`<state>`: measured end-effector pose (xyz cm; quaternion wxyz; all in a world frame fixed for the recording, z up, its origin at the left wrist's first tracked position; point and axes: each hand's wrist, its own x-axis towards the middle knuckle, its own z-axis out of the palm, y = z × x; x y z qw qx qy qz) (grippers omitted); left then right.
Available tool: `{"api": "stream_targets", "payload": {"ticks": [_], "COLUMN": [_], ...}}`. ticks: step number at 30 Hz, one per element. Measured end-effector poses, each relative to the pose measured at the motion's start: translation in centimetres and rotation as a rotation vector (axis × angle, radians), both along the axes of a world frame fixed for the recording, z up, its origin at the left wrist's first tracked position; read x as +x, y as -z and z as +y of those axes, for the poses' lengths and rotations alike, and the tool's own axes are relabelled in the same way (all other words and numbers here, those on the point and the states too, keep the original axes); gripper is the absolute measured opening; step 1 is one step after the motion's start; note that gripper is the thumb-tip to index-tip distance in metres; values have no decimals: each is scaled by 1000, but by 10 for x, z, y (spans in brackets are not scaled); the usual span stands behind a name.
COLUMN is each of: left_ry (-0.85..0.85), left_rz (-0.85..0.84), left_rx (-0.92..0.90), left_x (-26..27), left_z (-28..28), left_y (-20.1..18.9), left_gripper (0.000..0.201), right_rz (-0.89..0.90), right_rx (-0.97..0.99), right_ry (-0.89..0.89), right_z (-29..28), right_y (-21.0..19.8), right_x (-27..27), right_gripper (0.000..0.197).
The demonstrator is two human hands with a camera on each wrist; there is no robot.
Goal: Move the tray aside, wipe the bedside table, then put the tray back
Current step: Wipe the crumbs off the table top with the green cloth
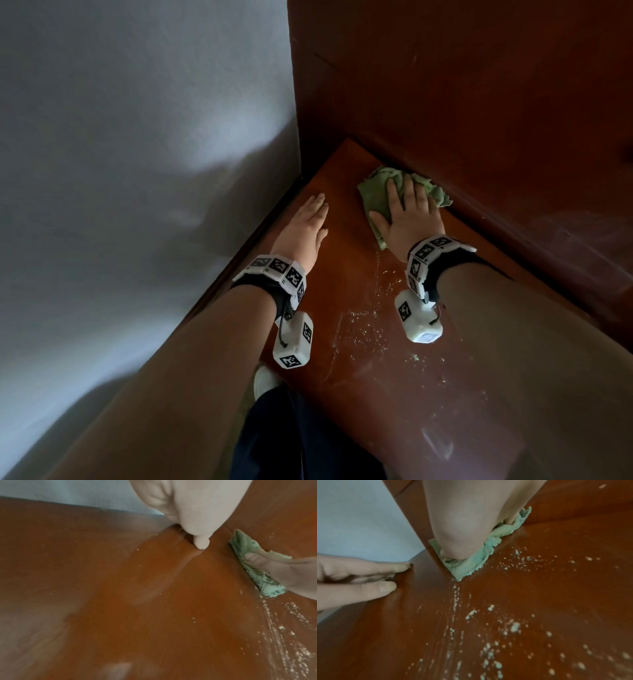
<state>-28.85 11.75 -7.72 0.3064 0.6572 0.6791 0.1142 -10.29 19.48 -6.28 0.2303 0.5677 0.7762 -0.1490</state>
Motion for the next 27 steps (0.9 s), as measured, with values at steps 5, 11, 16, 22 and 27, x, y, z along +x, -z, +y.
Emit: {"api": "stream_targets", "payload": {"ticks": [5, 11, 16, 22, 27], "left_ry": [25, 61, 72, 110, 138], "left_rz": [20, 42, 18, -9, -26], "left_rx": [-2, 4, 30, 42, 46], "left_x": [2, 2, 1, -3, -9], "left_z": [-4, -14, -26, -40, -56], "left_y": [1, 0, 1, 3, 5], "left_gripper": [48, 49, 49, 48, 49], "right_rz": [-35, -8, 26, 64, 78], "right_rx": [5, 4, -25, -53, -71], "right_ry": [85, 243, 339, 351, 291], "right_z": [-8, -29, -55, -83, -106], "right_y": [-3, -1, -1, -2, -3], "right_x": [8, 14, 4, -6, -12], "right_gripper": [69, 69, 67, 67, 67]}}
